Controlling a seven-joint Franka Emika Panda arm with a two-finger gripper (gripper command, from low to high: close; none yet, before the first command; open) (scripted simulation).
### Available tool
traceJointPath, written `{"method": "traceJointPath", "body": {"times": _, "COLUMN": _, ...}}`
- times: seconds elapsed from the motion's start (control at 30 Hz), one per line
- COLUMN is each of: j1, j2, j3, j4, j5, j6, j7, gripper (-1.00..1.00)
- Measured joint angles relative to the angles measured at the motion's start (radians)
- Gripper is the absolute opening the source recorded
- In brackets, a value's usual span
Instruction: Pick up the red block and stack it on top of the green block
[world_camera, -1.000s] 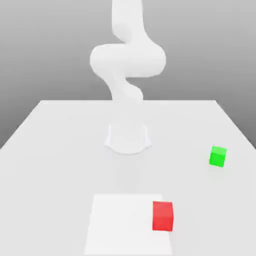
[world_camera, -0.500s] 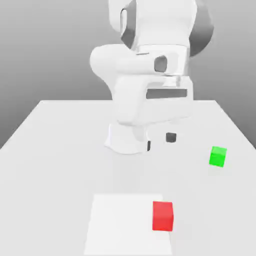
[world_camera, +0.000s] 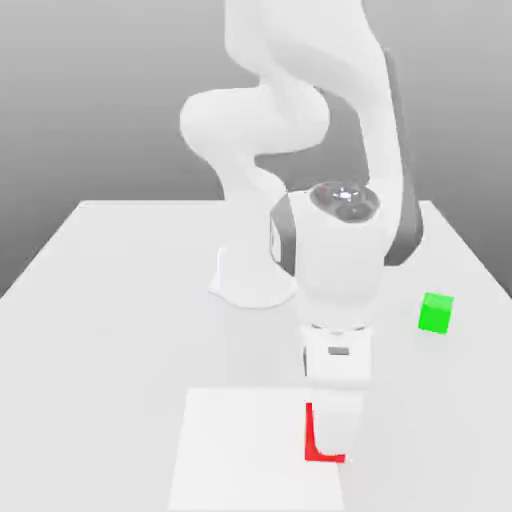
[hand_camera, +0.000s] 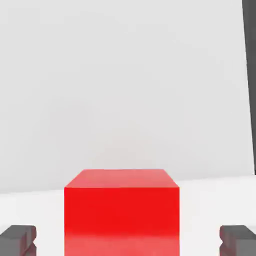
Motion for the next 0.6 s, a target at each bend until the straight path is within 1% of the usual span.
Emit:
{"method": "traceJointPath", "body": {"times": 0.2, "j1": -0.002, "j2": 0.005, "j3": 0.002, "j4": 0.001, "j5": 0.001, "j6": 0.002, "j7": -0.001, "gripper": -1.0}}
{"method": "traceJointPath", "body": {"times": 0.4, "j1": 0.012, "j2": -0.182, "j3": -0.001, "j4": -0.029, "j5": -0.018, "j6": -0.154, "j7": 0.022, "gripper": -1.0}}
{"method": "traceJointPath", "body": {"times": 0.6, "j1": 0.233, "j2": -0.319, "j3": 0.108, "j4": -0.088, "j5": 0.054, "j6": -0.217, "j7": 0.147, "gripper": -1.0}}
